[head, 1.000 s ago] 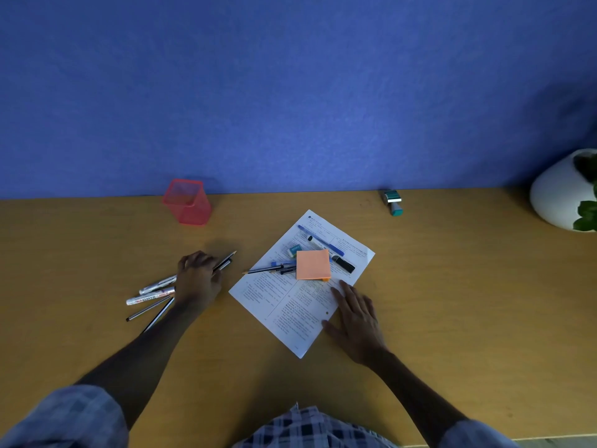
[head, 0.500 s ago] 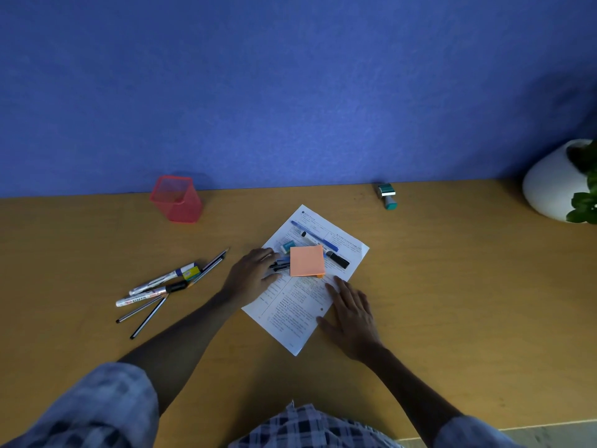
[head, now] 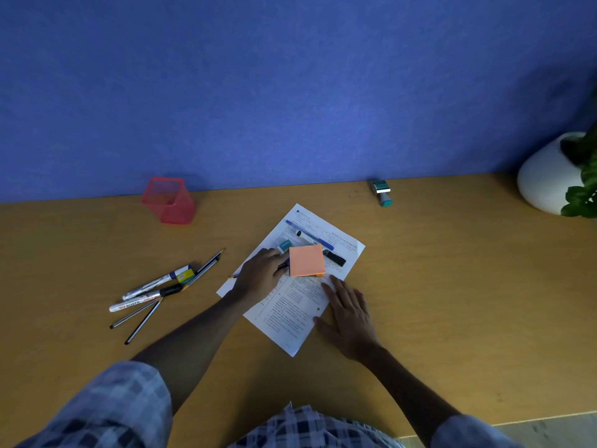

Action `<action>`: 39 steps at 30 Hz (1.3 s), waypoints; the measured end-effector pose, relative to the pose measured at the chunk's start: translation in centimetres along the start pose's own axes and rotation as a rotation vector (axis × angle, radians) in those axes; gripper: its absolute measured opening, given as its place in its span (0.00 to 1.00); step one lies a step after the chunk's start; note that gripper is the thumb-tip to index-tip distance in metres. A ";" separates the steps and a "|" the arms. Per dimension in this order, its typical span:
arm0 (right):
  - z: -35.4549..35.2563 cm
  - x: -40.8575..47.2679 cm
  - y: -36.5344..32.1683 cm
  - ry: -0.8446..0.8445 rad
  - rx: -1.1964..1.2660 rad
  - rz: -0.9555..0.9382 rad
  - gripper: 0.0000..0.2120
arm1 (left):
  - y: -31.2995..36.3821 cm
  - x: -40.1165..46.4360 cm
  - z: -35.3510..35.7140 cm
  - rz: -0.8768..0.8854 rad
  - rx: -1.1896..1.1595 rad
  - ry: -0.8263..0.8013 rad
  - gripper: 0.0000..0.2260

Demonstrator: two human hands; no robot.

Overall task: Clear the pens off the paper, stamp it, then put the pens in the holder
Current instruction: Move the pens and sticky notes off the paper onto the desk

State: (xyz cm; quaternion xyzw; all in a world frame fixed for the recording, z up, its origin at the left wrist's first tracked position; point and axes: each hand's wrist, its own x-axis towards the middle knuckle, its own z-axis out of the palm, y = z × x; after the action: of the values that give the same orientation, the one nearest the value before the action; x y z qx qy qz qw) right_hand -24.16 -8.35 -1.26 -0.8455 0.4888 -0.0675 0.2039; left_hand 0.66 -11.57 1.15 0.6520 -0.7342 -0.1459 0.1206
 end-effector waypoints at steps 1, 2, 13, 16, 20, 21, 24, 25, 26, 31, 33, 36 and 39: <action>0.1 0.0 0.0 0.002 -0.004 -0.001 0.35 | -0.2 -0.2 0.0 -0.008 0.003 0.010 0.17; 0.1 0.0 0.1 0.003 -0.009 0.001 0.35 | -0.4 -0.4 0.0 -0.018 0.008 0.019 0.16; 0.1 0.1 0.2 -0.044 -0.045 0.012 0.36 | -3.0 -4.3 -1.2 -0.227 0.004 0.102 0.14; -0.2 0.0 0.1 -0.039 -0.037 0.004 0.36 | -3.4 -5.7 -1.4 -0.296 -0.029 0.128 0.13; -0.5 0.0 -0.1 -0.042 -0.037 -0.004 0.36 | -4.3 -7.6 -1.3 -0.368 -0.044 0.159 0.14; -0.5 0.0 -0.1 -0.044 -0.037 -0.002 0.36 | -4.6 -8.0 -1.4 -0.397 -0.034 0.157 0.14; -0.4 0.0 -0.1 -0.043 -0.043 -0.005 0.36 | -5.8 -8.8 -1.5 -0.500 -0.011 0.110 0.14; -0.4 0.0 -0.1 -0.037 -0.033 -0.007 0.36 | -6.3 -9.1 -1.6 -0.525 -0.007 0.099 0.14; -0.4 0.0 -0.1 -0.032 -0.023 -0.007 0.36 | -6.7 -9.3 -1.7 -0.546 -0.004 0.094 0.14; -0.3 0.0 0.1 -0.046 -0.040 0.001 0.36 | -8.3 -10.1 -2.1 -0.636 0.007 0.081 0.15; -0.4 0.0 0.0 -0.047 -0.038 0.003 0.36 | -8.9 -10.4 -2.4 -0.639 -0.001 0.084 0.15; -0.5 -0.1 -0.1 -0.058 -0.053 0.004 0.36 | -9.6 -10.9 -2.7 -0.652 0.000 0.087 0.16; -0.6 -0.1 -0.1 -0.065 -0.056 0.012 0.36 | -10.0 -11.1 -2.9 -0.676 -0.002 0.087 0.16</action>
State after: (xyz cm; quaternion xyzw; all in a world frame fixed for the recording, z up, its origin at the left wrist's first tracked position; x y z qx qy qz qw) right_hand -24.32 -8.42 -0.69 -0.8496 0.4888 -0.0253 0.1963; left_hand 12.29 -1.80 0.30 0.8641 -0.4704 -0.1505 0.0972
